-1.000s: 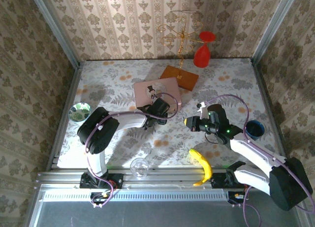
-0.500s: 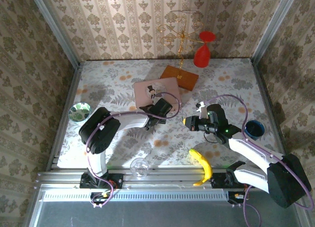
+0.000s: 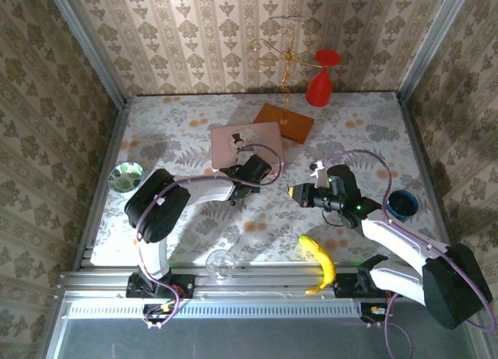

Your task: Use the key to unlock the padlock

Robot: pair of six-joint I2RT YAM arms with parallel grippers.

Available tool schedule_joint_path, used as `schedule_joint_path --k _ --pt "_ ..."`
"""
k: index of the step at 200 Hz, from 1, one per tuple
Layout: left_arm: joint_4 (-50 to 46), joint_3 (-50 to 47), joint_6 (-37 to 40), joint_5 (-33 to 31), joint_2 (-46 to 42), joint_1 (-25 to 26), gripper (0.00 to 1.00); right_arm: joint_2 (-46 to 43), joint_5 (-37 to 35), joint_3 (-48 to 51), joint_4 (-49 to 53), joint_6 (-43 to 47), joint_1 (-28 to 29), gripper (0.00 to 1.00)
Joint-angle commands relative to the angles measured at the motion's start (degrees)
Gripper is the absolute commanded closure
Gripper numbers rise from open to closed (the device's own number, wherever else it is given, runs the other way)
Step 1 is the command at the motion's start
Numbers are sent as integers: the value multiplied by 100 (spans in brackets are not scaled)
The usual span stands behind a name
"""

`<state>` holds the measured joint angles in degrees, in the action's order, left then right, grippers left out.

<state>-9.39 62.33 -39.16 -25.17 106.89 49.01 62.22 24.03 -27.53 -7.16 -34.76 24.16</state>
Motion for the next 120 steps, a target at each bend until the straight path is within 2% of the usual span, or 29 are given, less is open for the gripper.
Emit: schedule_joint_path --k 1,61,120 --pt "39 -111 -327 -430 -131 -171 50 -104 104 63 -93 -40 23 100" --pt "218 -215 -478 146 -116 -164 47 -70 120 46 -143 -57 34 100" --pt "87 -213 -444 166 32 -142 50 -69 124 11 -197 -88 53 100"
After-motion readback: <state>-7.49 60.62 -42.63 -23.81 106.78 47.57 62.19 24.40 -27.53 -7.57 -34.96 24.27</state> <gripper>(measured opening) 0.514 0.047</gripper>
